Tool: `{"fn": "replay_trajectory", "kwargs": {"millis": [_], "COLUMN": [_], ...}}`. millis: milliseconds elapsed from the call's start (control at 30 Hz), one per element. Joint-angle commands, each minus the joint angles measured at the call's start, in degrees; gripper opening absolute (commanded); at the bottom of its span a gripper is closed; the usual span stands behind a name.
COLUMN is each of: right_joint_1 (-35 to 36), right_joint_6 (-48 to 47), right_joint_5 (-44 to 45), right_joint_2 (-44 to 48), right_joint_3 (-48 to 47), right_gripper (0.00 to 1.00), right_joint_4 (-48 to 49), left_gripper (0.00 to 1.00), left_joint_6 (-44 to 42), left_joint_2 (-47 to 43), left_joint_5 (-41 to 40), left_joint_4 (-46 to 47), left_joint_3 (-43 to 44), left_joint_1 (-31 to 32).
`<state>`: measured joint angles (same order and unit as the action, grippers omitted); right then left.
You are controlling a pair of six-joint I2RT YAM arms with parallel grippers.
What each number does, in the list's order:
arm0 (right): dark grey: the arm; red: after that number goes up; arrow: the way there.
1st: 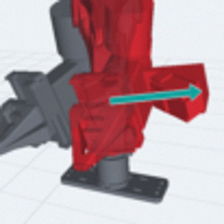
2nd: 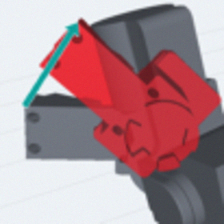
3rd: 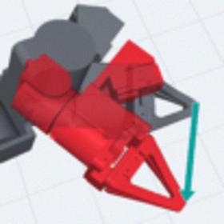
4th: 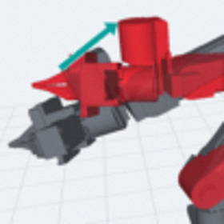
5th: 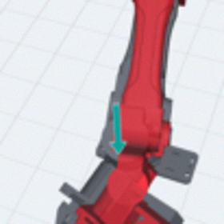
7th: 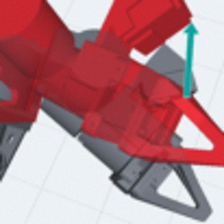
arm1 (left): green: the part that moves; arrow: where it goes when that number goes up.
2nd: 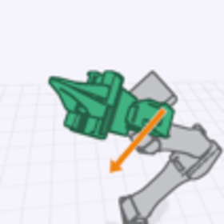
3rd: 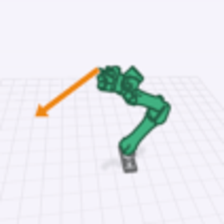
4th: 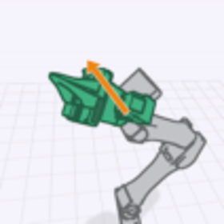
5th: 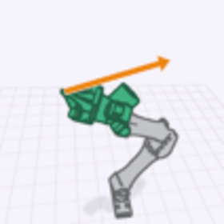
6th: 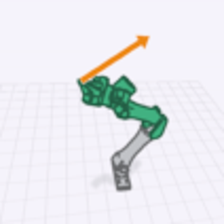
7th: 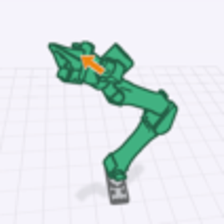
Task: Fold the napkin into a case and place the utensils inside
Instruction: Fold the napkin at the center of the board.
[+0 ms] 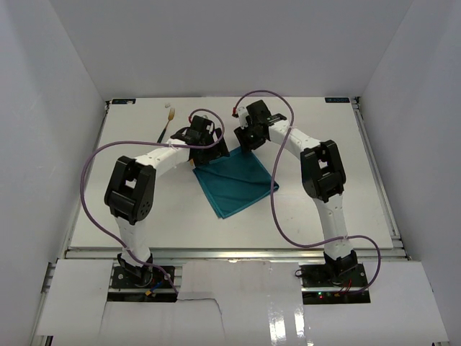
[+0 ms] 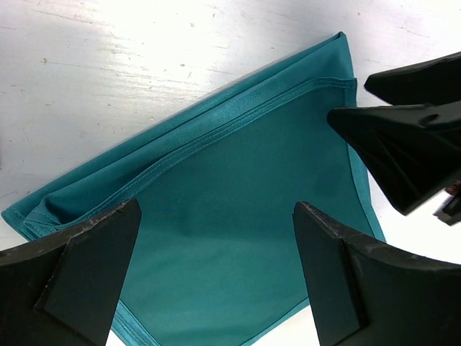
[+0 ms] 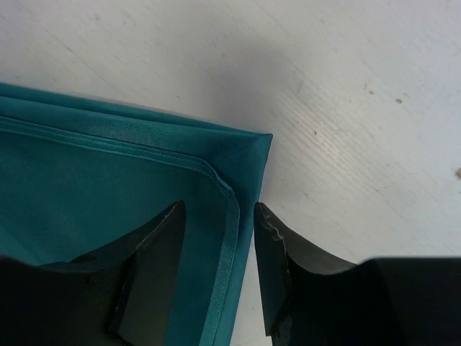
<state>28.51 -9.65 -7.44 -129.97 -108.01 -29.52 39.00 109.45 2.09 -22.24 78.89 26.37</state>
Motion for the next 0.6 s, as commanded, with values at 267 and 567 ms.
{"fn": "replay_trajectory", "kwargs": {"millis": [267, 567], "right_joint_1": [-0.2, -0.1], "right_joint_6": [-1.9, -1.8], "right_joint_5": [0.8, -1.7], "right_joint_2": [-3.2, -3.1], "right_joint_3": [-5.5, -6.5], "right_gripper": [0.36, 0.08], "right_joint_4": [-0.5, 0.2], "left_gripper": [0.98, 0.98], "left_joint_6": [-0.2, -0.3], "left_joint_2": [0.4, 0.3], "left_joint_5": [-3.4, -3.8], "left_joint_4": [0.5, 0.3], "left_joint_3": [-0.1, 0.1], "left_joint_1": [0.2, 0.2]}}
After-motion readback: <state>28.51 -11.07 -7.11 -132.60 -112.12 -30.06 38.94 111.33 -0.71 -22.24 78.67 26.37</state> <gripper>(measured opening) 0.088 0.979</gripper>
